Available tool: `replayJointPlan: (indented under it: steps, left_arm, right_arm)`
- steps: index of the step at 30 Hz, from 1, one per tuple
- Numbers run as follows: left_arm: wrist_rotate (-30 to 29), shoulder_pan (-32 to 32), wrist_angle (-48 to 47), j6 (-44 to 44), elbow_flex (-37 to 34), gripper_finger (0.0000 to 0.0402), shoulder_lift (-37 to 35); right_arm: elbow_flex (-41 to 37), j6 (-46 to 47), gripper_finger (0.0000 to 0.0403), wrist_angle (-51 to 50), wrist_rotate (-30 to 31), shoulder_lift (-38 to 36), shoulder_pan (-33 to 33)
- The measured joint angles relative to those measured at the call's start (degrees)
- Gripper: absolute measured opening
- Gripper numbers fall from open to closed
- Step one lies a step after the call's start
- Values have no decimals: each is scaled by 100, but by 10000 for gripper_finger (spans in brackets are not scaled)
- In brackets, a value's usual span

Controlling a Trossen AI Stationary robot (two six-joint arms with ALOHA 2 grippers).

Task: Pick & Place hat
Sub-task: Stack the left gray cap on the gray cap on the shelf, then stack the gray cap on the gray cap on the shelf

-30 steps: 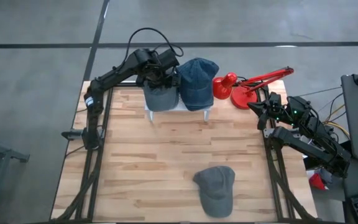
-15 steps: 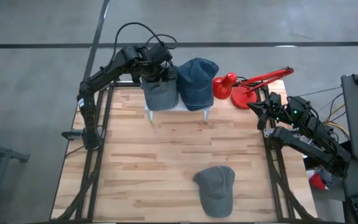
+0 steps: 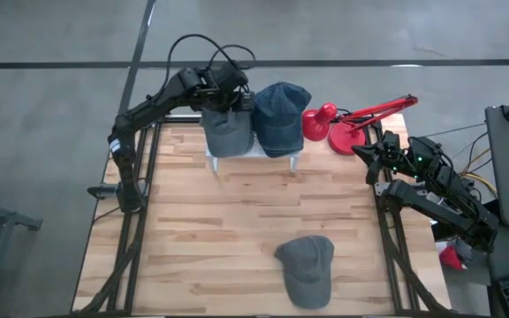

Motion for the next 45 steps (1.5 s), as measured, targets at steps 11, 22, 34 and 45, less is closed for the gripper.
replayJointPlan:
  steps: [11,22,34,45]
  left_arm:
    - [403,-15,530,-29,-872,142,8]
    - [500,-39,514,12,-650,142,-15]
    - [126,-152,-204,124,473,142,-24]
    - [-915,-1126,-1361,-303,599,142,-267]
  right_arm:
    - [0,0,8,-7,0,0,2]
    - [0,2,8,-14,0,0,2]
    - [0,262,8,-13,-231,-4,2]
    - [2,716,8,19,-2598,-9,3]
